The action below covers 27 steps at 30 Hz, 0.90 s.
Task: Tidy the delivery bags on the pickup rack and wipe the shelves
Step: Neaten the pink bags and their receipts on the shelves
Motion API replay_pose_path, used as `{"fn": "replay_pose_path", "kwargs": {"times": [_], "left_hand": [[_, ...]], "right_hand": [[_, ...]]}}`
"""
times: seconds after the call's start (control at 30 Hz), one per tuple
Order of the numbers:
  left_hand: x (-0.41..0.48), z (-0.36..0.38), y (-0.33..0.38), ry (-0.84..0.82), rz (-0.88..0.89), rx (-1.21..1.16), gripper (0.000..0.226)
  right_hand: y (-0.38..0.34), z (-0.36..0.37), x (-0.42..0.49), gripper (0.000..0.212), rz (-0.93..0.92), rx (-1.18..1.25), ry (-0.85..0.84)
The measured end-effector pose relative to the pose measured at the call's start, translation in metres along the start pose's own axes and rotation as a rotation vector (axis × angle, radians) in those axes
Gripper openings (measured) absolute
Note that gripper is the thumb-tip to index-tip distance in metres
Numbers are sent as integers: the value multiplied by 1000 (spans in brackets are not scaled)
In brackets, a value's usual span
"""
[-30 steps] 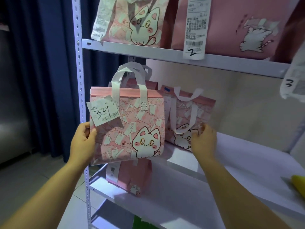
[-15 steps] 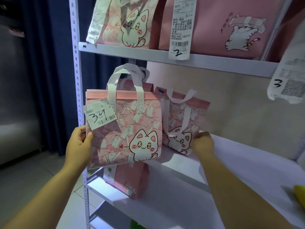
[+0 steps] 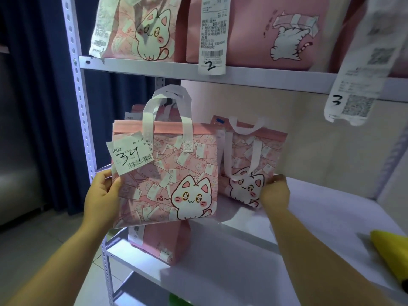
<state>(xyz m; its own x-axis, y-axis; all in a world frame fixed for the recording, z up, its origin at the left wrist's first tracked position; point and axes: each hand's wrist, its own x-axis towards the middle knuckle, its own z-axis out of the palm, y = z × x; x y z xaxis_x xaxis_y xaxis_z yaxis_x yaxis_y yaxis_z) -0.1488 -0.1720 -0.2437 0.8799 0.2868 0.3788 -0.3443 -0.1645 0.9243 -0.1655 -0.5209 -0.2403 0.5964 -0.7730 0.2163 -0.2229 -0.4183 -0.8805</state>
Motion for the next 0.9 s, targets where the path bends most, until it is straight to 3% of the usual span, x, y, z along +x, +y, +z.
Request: {"fn": "replay_pose_path", "kwargs": {"times": [0.47,0.9], "left_hand": [[-39,78,19,-212,-25,-116,10],[-50,124,22,-285,9,-78,9]], "right_hand": [[56,-116,-1,32,108,-54,297],[82,-167,1,51,79,-114,422]]}}
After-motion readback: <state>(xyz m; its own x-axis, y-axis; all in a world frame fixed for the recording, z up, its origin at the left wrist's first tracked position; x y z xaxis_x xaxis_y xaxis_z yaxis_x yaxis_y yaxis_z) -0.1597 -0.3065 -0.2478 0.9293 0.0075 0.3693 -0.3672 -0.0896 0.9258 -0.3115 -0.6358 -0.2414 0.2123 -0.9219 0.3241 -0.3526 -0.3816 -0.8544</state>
